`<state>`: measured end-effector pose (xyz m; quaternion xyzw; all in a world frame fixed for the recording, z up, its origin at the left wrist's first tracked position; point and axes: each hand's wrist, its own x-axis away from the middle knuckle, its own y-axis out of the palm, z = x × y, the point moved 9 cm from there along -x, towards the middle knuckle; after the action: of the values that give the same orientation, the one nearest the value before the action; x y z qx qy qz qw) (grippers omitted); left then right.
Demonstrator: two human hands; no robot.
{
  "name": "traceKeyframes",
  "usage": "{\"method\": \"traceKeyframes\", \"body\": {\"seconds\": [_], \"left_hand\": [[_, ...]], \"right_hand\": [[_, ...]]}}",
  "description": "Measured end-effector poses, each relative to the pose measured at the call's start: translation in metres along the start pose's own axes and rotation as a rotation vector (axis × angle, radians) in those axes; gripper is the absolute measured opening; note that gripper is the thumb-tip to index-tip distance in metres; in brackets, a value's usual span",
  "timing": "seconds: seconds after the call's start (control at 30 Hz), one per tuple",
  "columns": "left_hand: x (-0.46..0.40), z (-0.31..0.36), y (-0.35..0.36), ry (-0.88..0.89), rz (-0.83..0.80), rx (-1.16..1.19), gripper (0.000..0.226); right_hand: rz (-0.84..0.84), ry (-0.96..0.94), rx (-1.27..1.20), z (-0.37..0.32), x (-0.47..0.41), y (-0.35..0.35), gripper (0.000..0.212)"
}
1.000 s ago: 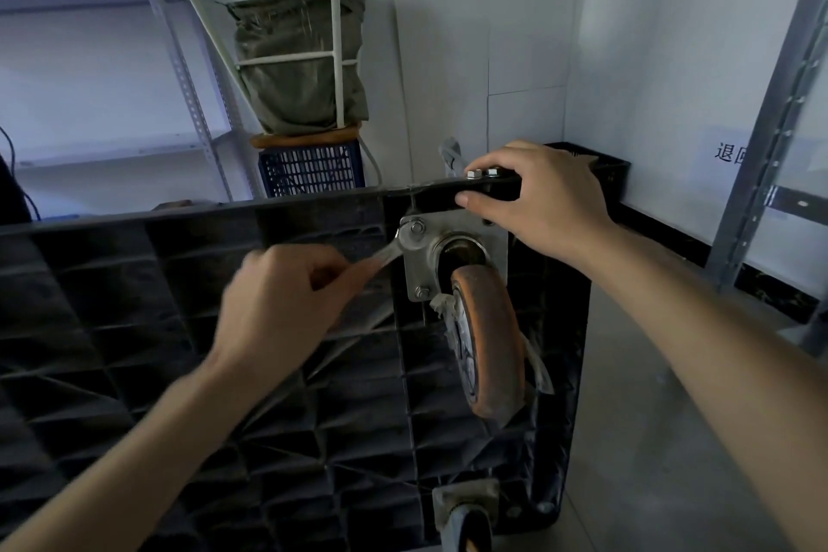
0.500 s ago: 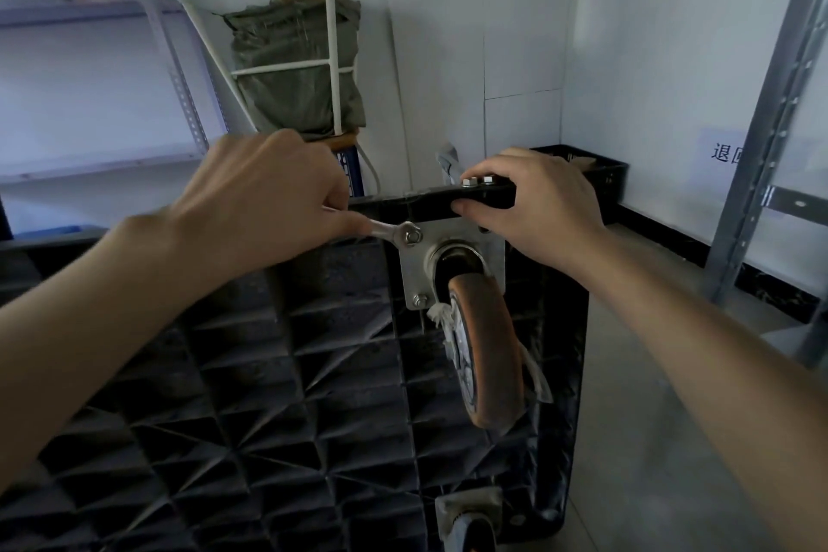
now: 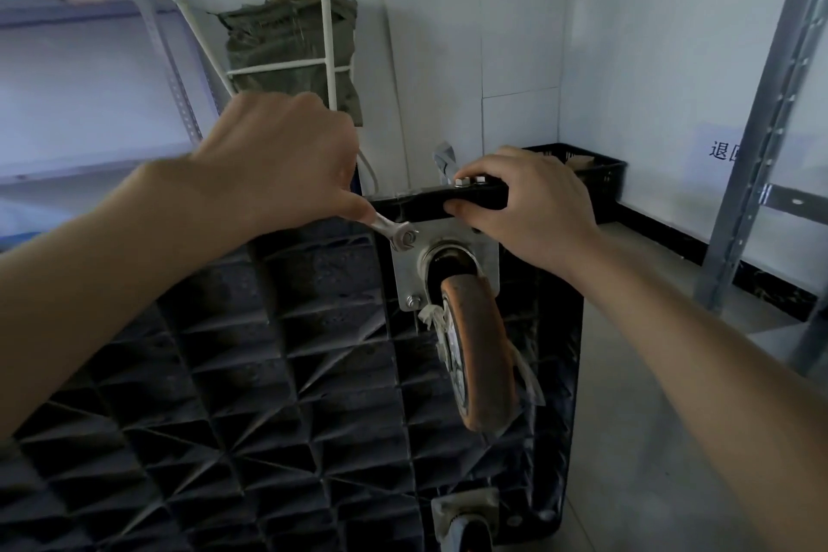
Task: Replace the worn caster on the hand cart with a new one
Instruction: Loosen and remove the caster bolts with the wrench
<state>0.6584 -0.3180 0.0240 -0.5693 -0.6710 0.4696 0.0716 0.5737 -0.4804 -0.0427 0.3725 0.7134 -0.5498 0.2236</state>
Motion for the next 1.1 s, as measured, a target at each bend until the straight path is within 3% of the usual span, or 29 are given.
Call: {"method": "traceKeyframes", "body": {"seconds": [0.17, 0.27, 0.57, 0.7, 0.77, 0.87, 1.1], "left_hand": [[0.015, -0.006, 0.006, -0.060, 0.021, 0.071, 0.062], [0.032, -0.011, 0.021, -0.168, -0.012, 0.246, 0.058], [0.101, 0.041, 0.110, -0.614, -0.002, 1.123, 0.062], [0.107, 0.075, 0.138, -0.738, 0.042, 1.607, 0.058], [0.108, 0.084, 0.144, -0.782, 0.068, 1.741, 0.057], [0.108, 0.088, 0.143, -0.765, 0.133, 1.736, 0.052], [0.126, 0.046, 0.123, -0.716, 0.310, 1.401, 0.052]], "right_hand": [[0.020, -0.019, 0.001, -0.002, 0.000, -0.001, 0.026], [0.023, -0.018, 0.002, -0.002, 0.001, -0.002, 0.026], [0.010, -0.017, 0.003, -0.001, -0.001, -0.001, 0.029], [0.009, -0.020, 0.005, -0.002, 0.000, 0.000, 0.029], [0.011, -0.017, 0.006, -0.001, 0.000, 0.001, 0.029], [0.008, -0.013, 0.003, -0.001, 0.000, 0.001, 0.029], [0.016, -0.013, 0.005, 0.000, 0.000, 0.001, 0.031]]}}
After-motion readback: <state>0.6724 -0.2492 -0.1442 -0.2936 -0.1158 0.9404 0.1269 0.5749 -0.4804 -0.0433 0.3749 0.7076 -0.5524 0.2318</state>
